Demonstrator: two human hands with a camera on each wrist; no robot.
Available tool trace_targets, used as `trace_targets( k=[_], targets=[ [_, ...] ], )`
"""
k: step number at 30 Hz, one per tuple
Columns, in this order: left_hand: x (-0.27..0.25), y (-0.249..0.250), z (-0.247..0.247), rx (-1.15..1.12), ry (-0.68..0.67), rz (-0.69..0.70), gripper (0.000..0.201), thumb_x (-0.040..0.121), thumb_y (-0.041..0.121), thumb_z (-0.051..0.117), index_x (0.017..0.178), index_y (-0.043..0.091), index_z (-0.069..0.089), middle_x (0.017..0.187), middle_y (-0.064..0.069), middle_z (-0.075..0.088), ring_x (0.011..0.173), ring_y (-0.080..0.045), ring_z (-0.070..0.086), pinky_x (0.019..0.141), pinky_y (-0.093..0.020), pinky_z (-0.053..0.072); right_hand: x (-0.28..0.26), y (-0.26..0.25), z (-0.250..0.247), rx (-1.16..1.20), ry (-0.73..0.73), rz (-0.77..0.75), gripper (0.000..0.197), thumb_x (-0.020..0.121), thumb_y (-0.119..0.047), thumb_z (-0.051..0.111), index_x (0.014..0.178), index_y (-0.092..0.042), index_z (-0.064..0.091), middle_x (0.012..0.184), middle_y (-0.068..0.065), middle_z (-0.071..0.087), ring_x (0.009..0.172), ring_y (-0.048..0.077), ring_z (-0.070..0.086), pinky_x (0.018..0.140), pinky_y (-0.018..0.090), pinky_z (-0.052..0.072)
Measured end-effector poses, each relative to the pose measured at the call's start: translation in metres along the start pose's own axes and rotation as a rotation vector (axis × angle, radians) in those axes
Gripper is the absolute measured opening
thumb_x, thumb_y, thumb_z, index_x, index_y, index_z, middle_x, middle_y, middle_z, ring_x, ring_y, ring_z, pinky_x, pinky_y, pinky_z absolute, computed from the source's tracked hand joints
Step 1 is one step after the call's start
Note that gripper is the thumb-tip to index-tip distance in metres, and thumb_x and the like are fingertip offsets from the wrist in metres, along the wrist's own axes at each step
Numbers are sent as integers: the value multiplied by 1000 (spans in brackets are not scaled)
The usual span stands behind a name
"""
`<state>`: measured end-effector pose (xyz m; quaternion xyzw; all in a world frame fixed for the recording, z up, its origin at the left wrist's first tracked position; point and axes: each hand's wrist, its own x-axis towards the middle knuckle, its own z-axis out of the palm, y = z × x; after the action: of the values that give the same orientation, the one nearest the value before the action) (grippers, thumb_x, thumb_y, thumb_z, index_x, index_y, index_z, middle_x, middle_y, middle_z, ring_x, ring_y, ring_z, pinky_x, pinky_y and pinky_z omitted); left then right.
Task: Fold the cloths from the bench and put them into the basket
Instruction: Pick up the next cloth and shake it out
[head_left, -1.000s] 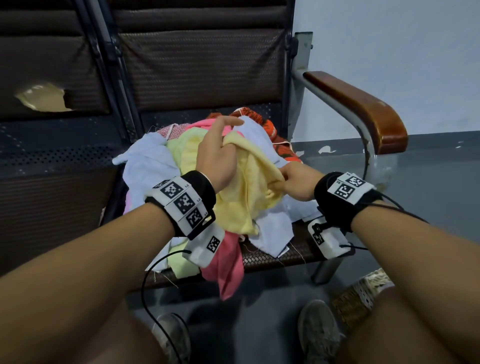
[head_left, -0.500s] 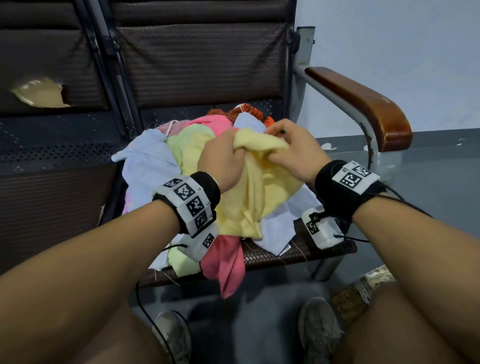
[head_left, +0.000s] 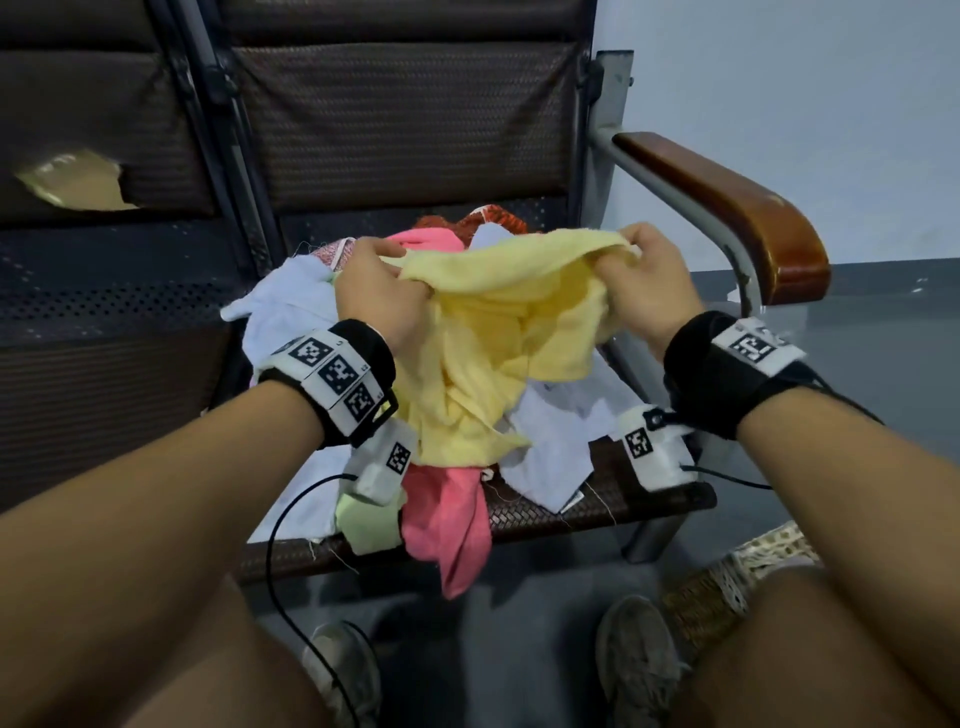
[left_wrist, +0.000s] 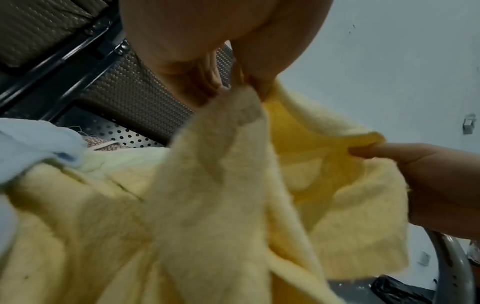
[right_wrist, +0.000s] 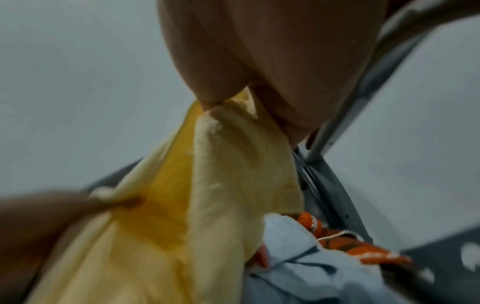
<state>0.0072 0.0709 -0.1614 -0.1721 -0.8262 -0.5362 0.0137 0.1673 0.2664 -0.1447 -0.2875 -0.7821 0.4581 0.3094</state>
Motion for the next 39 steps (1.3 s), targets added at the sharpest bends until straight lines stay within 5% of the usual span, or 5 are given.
trace_targets(
  k=[6,12,17,32,39],
  targets=[
    [-6,13,1,-107,-240,-95,24,86,15,47,72,1,62,71,-13,57,71,-25,55,77,-46,54,-23,3,18,-369,-445,-221,43,96,-13,42,131,-37,43,108,17,64,85,33,63,78,44,53],
    [-4,23,-1,-424,-346,-395,29,92,31,53,102,12,71,96,-8,75,94,-28,70,75,-34,57,-24,-6,29,-393,-610,-270,35,92,-3,35,93,-26,61,80,13,62,61,22,54,63,41,50],
    [-3,16,-4,-309,-332,-344,21,72,23,78,89,12,73,87,-8,76,81,-25,74,70,-35,60,-25,-1,32,-354,-537,-280,19,102,-20,44,117,-30,49,48,-9,41,40,7,39,46,20,33],
    [17,-7,-27,-232,-136,-510,38,75,22,70,105,-1,65,90,-15,71,80,-29,70,80,-41,60,-42,-14,46,-522,-842,-372,46,91,-2,39,92,-29,77,90,5,75,77,27,66,78,41,53],
    [8,13,-23,-376,-214,-416,31,89,23,63,113,4,67,102,-9,69,90,-22,63,80,-32,52,-53,5,58,-777,-786,-242,40,87,-63,59,93,-27,74,84,-10,69,82,12,63,72,30,50]
  ],
)
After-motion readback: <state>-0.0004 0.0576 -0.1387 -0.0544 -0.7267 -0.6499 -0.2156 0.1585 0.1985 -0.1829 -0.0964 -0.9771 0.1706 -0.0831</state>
